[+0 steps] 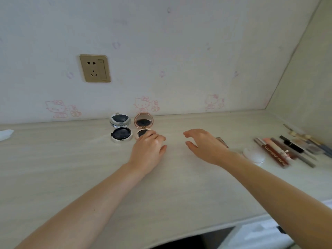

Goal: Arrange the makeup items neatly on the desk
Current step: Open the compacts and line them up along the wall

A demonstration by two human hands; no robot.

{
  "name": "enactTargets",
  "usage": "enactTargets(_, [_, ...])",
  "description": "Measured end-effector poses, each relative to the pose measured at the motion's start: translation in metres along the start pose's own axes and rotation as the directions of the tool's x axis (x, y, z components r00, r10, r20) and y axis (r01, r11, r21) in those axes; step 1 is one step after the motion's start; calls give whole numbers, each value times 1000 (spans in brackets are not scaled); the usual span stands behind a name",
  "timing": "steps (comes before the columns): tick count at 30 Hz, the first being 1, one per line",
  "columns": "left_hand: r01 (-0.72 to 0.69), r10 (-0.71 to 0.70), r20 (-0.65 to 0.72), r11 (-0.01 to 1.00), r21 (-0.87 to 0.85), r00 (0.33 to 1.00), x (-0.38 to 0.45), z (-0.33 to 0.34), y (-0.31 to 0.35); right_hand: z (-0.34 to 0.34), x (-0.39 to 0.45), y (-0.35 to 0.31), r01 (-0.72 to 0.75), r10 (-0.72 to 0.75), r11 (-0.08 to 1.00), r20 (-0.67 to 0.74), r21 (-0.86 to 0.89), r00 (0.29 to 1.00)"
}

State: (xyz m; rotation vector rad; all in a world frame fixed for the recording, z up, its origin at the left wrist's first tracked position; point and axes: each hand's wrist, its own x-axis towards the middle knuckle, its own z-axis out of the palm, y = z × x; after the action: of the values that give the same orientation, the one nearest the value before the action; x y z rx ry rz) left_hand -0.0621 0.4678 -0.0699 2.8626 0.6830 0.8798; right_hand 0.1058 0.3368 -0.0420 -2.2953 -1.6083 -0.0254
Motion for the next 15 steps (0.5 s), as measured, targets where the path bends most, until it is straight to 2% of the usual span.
enactTargets(9, [-94,105,68,984,-148,992,8,27,83,-46,-68,65,-122,120,990,-29,-69,992])
enactTargets(15, [-130,161,103,958,-258,982,20,44,127,-61,-93,107,-199,199,959,-21,-203,980])
